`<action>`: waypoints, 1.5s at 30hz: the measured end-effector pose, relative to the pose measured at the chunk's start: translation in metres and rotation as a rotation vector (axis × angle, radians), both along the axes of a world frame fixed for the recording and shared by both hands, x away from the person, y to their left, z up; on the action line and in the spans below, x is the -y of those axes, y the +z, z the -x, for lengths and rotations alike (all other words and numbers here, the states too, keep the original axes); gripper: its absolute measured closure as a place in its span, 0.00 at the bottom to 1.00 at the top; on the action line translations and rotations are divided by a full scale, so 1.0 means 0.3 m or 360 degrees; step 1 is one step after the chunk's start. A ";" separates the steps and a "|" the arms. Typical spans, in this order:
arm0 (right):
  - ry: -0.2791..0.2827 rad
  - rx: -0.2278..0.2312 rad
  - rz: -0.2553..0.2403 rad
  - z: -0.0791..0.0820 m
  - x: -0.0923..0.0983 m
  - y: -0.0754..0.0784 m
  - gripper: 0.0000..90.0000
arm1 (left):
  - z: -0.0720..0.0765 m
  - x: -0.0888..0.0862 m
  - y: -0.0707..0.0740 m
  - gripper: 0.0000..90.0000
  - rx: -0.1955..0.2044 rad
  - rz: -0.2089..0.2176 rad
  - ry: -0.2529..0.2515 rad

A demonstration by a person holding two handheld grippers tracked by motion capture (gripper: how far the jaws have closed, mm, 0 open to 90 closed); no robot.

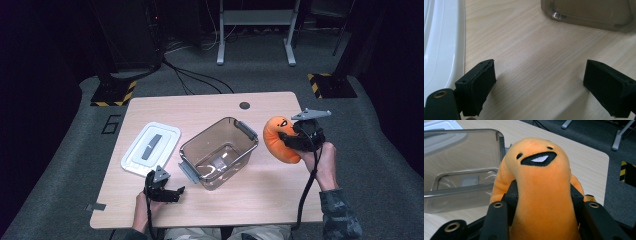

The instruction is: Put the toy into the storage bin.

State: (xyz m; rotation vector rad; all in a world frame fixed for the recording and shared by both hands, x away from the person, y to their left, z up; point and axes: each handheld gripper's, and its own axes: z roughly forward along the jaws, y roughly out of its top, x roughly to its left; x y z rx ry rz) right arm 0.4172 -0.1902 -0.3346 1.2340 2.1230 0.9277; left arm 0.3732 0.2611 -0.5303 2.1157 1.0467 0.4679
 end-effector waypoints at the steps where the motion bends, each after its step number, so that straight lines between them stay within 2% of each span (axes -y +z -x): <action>1: 0.0009 0.0008 0.0003 -0.001 -0.005 0.005 0.63 | 0.000 0.000 0.000 0.12 0.0000 0.0000 0.0000; 20: 0.0084 0.0057 0.0024 -0.023 -0.098 0.075 0.63 | 0.000 0.000 0.000 0.12 -0.0001 0.0000 0.0000; 45: 0.0190 0.0056 0.0051 -0.089 -0.236 0.098 0.63 | 0.000 0.000 0.000 0.12 -0.0001 -0.0001 -0.0001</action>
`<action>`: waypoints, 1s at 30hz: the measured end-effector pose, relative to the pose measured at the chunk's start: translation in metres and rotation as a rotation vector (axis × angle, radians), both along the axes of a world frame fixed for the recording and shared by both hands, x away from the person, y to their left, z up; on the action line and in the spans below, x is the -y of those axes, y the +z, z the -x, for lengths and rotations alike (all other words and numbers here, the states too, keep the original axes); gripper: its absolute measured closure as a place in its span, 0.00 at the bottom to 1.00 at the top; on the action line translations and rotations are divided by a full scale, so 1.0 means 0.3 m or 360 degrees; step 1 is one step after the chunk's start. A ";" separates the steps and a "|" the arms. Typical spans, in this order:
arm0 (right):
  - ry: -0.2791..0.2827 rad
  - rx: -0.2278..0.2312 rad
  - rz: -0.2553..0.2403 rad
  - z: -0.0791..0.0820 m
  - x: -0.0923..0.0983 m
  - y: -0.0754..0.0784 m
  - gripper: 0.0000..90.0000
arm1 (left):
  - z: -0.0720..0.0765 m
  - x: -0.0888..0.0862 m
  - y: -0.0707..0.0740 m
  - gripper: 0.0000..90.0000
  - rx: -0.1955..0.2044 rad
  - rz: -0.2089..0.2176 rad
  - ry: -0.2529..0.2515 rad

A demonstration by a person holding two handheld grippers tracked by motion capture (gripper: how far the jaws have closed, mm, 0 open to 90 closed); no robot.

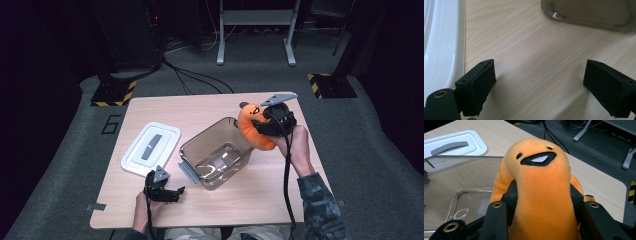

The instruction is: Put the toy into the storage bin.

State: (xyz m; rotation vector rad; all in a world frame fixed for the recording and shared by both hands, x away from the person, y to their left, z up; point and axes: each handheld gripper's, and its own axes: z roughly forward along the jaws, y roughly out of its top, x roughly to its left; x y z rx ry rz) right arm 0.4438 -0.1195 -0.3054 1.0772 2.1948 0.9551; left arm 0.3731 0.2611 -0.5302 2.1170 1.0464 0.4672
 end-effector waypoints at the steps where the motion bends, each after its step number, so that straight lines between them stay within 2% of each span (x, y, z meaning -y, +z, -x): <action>1: 0.0011 0.0007 0.0004 -0.004 -0.007 -0.001 0.63 | 0.000 0.000 0.000 0.12 0.0000 -0.0001 0.0000; 2: 0.0003 -0.0014 -0.0004 -0.004 -0.016 -0.001 0.63 | 0.000 0.000 0.000 0.12 0.0000 0.0000 0.0001; 23: 0.0094 -0.0052 0.0008 -0.078 -0.142 -0.047 0.62 | 0.000 0.000 0.001 0.12 0.0000 -0.0008 -0.0001; 24: 0.0075 -0.0077 -0.0003 -0.077 -0.152 -0.050 0.62 | 0.000 0.000 0.000 0.12 0.0000 -0.0008 -0.0001; 25: 0.0100 -0.0058 0.0009 -0.083 -0.154 -0.052 0.62 | 0.000 0.000 0.001 0.12 0.0000 -0.0009 -0.0001; 30: 0.0109 -0.0074 0.0008 -0.094 -0.182 -0.067 0.62 | 0.000 0.000 0.001 0.12 0.0001 -0.0009 -0.0001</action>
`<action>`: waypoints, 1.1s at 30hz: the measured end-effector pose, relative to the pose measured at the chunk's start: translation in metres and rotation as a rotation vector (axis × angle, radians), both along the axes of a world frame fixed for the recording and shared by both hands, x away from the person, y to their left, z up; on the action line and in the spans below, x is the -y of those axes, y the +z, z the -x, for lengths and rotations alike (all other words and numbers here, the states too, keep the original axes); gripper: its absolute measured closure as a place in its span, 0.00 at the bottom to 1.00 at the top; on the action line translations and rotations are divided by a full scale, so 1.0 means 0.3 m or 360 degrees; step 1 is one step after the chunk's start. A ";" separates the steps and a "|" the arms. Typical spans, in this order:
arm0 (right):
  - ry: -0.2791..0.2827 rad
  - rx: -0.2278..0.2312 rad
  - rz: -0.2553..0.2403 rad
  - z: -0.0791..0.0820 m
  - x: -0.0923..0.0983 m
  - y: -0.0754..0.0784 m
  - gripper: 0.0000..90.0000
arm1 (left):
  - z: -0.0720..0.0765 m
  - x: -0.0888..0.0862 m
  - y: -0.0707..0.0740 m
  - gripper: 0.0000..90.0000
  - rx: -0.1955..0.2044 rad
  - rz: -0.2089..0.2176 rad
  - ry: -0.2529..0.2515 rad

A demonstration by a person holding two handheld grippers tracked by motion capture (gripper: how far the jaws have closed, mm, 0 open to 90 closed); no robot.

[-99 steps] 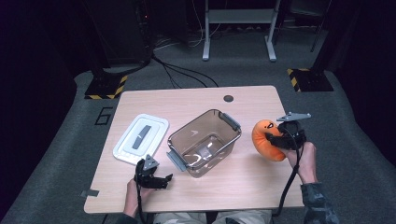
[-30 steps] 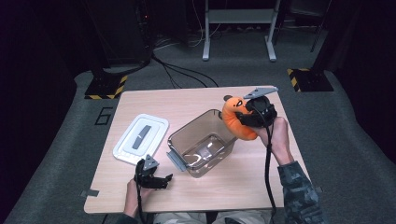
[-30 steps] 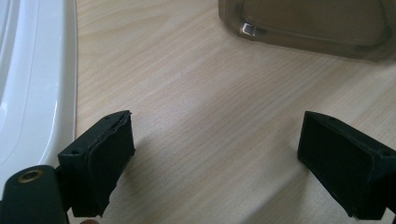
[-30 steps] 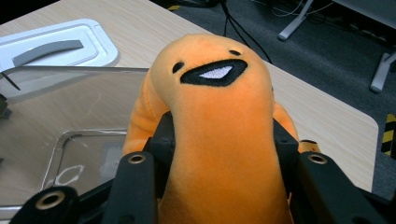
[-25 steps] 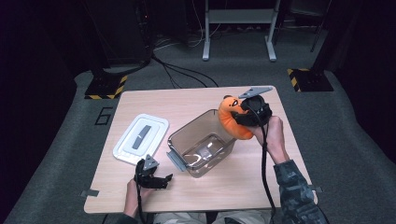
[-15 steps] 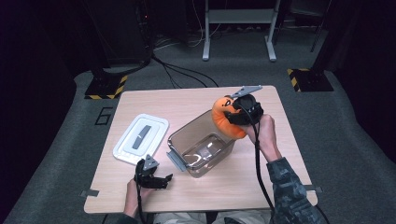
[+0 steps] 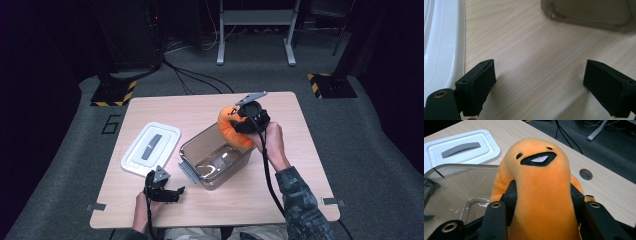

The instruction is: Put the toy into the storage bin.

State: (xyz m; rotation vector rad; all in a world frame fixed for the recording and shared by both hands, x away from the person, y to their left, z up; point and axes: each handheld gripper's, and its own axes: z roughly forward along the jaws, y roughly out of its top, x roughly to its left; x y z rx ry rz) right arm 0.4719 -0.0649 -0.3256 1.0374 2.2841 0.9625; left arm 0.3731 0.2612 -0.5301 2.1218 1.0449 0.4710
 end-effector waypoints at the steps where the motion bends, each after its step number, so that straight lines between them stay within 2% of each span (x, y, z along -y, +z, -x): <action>1: 0.0009 -0.0001 0.0004 -0.003 -0.004 -0.003 0.62 | 0.000 0.000 0.000 0.12 0.0000 0.0000 0.0000; 3: 0.0004 -0.0024 0.0000 -0.004 -0.013 -0.010 0.62 | 0.000 -0.001 0.000 0.12 0.0001 -0.0005 -0.0002; 9: 0.0036 -0.0017 0.0014 -0.013 -0.033 -0.037 0.61 | 0.000 -0.002 0.003 0.12 -0.0012 -0.0013 -0.0011; 15: 0.0049 -0.0045 0.0019 -0.018 -0.053 -0.062 0.61 | 0.000 -0.001 0.001 0.12 0.0002 -0.0008 -0.0009; 24: 0.0047 -0.0097 0.0023 -0.020 -0.068 -0.089 0.61 | 0.000 -0.002 0.003 0.12 -0.0010 -0.0015 -0.0013; 25: 0.0058 -0.0085 0.0029 -0.023 -0.070 -0.095 0.60 | 0.000 -0.002 0.003 0.12 -0.0011 -0.0018 -0.0012; 33: 0.0038 -0.0151 0.0023 -0.028 -0.089 -0.140 0.59 | 0.001 -0.002 0.003 0.12 -0.0013 -0.0018 -0.0012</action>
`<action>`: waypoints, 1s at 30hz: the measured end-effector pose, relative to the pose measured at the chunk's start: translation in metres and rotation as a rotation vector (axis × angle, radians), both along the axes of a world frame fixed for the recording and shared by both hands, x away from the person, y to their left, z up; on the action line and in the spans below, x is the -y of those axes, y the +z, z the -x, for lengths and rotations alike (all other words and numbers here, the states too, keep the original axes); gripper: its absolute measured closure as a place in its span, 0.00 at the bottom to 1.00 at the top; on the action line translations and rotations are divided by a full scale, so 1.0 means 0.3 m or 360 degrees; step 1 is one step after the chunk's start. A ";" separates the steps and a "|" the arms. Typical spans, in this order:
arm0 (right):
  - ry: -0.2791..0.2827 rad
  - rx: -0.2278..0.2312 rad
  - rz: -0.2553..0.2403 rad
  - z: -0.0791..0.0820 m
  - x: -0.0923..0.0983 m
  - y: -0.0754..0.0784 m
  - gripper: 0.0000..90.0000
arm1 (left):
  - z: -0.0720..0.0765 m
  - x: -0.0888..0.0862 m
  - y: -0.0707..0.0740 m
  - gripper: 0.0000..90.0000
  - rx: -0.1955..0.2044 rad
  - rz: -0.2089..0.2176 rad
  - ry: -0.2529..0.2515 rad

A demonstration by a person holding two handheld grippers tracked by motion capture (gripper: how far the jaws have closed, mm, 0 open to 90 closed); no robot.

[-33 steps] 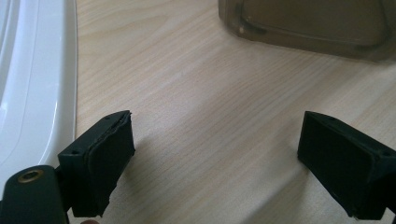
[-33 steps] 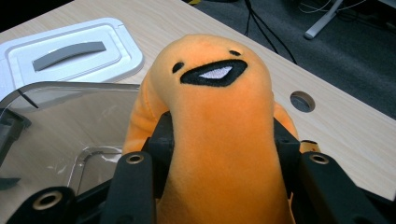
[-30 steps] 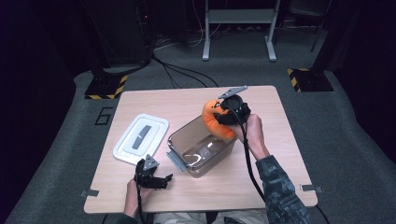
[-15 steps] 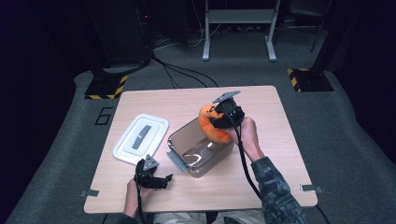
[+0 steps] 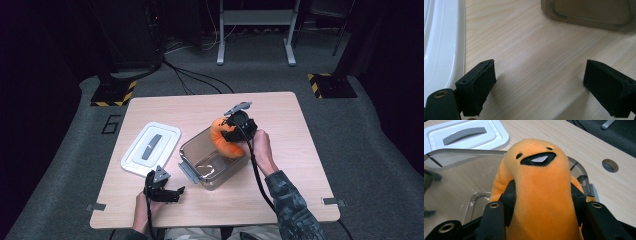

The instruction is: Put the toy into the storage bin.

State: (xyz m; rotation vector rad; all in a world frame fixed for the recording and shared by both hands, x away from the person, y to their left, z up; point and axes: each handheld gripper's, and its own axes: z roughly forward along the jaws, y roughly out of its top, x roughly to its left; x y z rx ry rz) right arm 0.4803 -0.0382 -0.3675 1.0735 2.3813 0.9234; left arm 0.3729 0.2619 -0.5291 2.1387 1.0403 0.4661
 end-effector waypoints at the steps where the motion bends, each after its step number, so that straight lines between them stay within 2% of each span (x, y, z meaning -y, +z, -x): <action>1: -0.0001 0.0002 0.0000 -0.002 0.001 -0.005 0.59 | 0.000 0.000 0.000 0.12 0.0000 -0.0001 -0.0001; 13: -0.0021 -0.0055 0.0025 -0.013 -0.008 -0.046 0.57 | 0.001 0.001 -0.001 0.12 0.0001 0.0009 0.0006; 18: -0.0035 -0.0117 0.0044 -0.022 -0.014 -0.060 0.55 | 0.001 0.001 -0.001 0.12 0.0002 0.0008 0.0006; 30: -0.0056 -0.0272 0.0171 -0.069 -0.040 -0.092 0.49 | 0.001 0.003 -0.003 0.12 0.0017 0.0015 0.0016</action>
